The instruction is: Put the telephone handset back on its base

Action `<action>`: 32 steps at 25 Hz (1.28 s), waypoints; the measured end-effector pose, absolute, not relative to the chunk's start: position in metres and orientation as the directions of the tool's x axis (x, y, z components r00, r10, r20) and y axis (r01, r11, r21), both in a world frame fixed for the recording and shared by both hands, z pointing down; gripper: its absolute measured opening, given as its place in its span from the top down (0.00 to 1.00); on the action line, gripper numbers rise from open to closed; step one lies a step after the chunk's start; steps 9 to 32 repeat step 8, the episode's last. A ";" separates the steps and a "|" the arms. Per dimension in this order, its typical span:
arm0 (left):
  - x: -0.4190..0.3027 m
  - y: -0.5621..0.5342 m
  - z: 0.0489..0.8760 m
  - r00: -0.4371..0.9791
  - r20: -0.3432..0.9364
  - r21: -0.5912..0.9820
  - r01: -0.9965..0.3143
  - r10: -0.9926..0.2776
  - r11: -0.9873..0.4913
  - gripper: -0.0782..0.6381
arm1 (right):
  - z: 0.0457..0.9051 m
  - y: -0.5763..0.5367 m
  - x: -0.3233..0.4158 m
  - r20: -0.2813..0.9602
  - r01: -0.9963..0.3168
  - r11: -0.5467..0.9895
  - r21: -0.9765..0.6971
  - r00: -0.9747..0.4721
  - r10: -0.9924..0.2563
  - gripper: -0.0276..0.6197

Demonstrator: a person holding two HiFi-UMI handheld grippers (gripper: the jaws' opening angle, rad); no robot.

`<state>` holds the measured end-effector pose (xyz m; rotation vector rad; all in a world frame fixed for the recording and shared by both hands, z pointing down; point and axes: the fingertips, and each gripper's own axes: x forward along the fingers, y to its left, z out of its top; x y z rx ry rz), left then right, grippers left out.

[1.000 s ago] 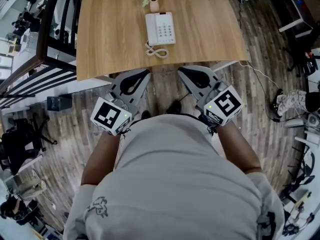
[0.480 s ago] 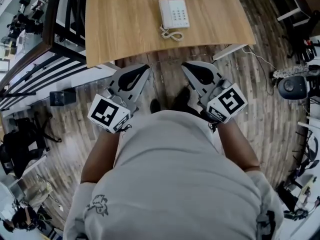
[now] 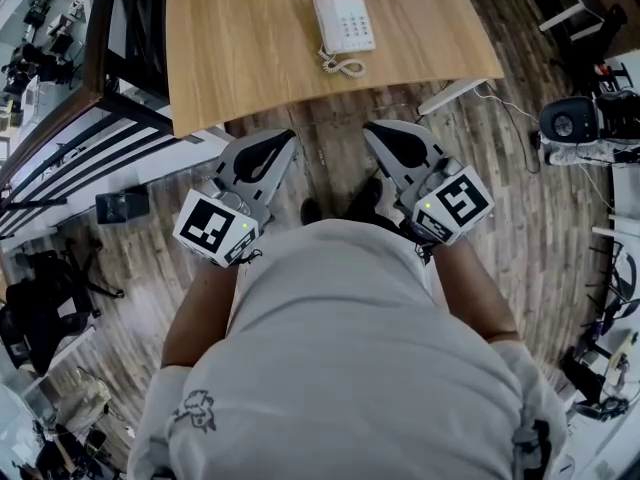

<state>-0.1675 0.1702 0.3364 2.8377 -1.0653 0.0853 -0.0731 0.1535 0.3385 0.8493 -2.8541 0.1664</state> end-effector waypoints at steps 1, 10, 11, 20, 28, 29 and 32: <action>-0.168 0.171 0.337 0.753 0.088 0.082 -0.657 -0.652 -0.749 0.88 | 0.338 0.154 -0.074 0.185 -0.552 0.832 -0.057 -0.824 -0.535 0.95; -0.156 0.161 0.331 0.755 0.081 0.084 -0.656 -0.651 -0.750 0.88 | 0.332 0.145 -0.062 0.189 -0.558 0.829 -0.046 -0.819 -0.541 0.95; -0.156 0.161 0.331 0.755 0.081 0.084 -0.656 -0.651 -0.750 0.88 | 0.332 0.145 -0.062 0.189 -0.558 0.829 -0.046 -0.819 -0.541 0.95; -0.156 0.161 0.331 0.755 0.081 0.084 -0.656 -0.651 -0.750 0.88 | 0.332 0.145 -0.062 0.189 -0.558 0.829 -0.046 -0.819 -0.541 0.95; -0.156 0.161 0.331 0.755 0.081 0.084 -0.656 -0.651 -0.750 0.88 | 0.332 0.145 -0.062 0.189 -0.558 0.829 -0.046 -0.819 -0.541 0.95; -0.156 0.161 0.331 0.755 0.081 0.084 -0.656 -0.651 -0.750 0.88 | 0.332 0.145 -0.062 0.189 -0.558 0.829 -0.046 -0.819 -0.541 0.95; -0.156 0.161 0.331 0.755 0.081 0.084 -0.656 -0.651 -0.750 0.88 | 0.332 0.145 -0.062 0.189 -0.558 0.829 -0.046 -0.819 -0.541 0.95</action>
